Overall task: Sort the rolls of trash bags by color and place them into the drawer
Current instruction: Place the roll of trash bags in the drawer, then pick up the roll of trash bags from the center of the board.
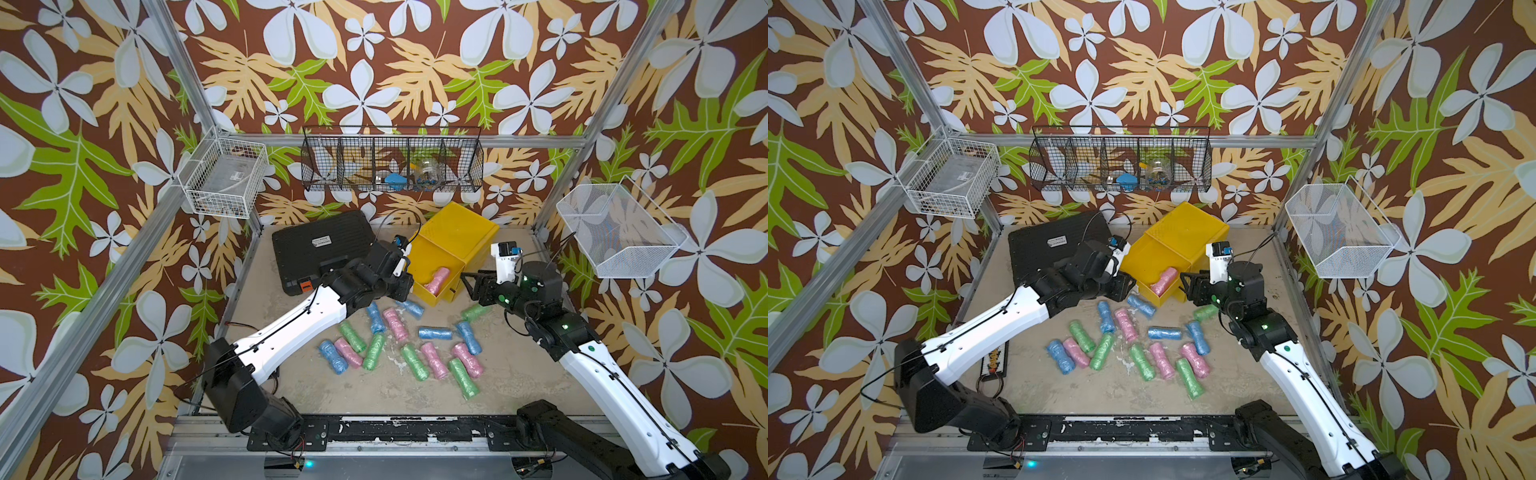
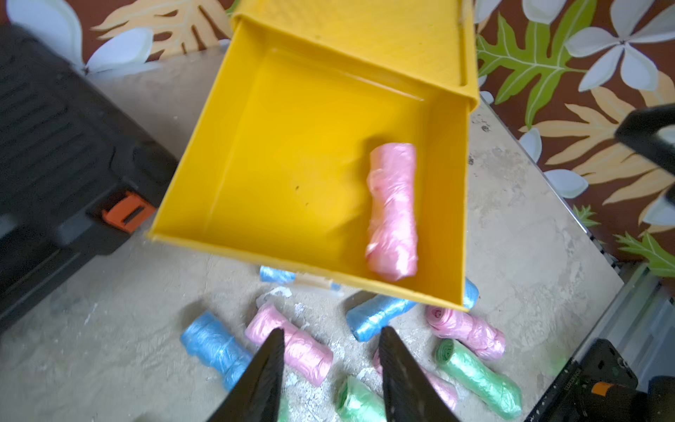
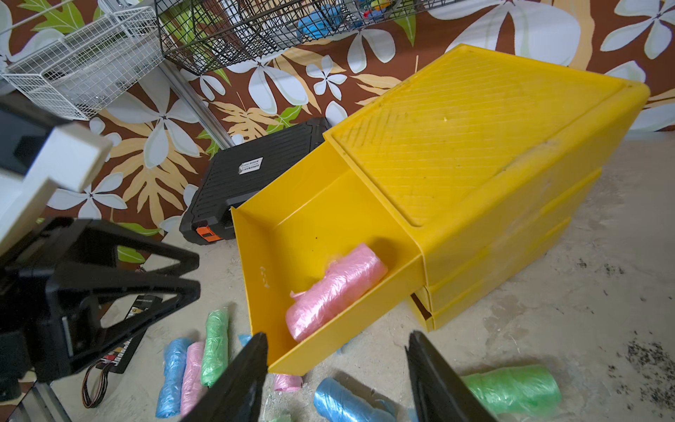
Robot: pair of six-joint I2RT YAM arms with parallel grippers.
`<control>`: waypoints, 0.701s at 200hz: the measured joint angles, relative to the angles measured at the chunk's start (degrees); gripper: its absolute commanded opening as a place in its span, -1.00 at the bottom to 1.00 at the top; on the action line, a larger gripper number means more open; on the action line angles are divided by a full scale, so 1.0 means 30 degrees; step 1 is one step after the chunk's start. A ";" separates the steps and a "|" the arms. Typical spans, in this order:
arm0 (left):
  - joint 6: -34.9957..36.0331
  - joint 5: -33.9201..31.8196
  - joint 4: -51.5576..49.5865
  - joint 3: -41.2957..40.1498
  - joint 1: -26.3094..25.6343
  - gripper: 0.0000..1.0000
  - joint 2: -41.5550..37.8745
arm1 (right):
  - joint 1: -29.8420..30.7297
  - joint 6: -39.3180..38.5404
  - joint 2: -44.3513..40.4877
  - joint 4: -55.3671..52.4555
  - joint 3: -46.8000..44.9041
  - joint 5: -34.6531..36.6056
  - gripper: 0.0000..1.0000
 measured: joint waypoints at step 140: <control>-1.2590 0.0423 0.3169 -1.5307 0.1625 -0.07 -1.0229 | 0.0015 0.0240 0.0087 0.1093 -0.0474 -0.2084 0.10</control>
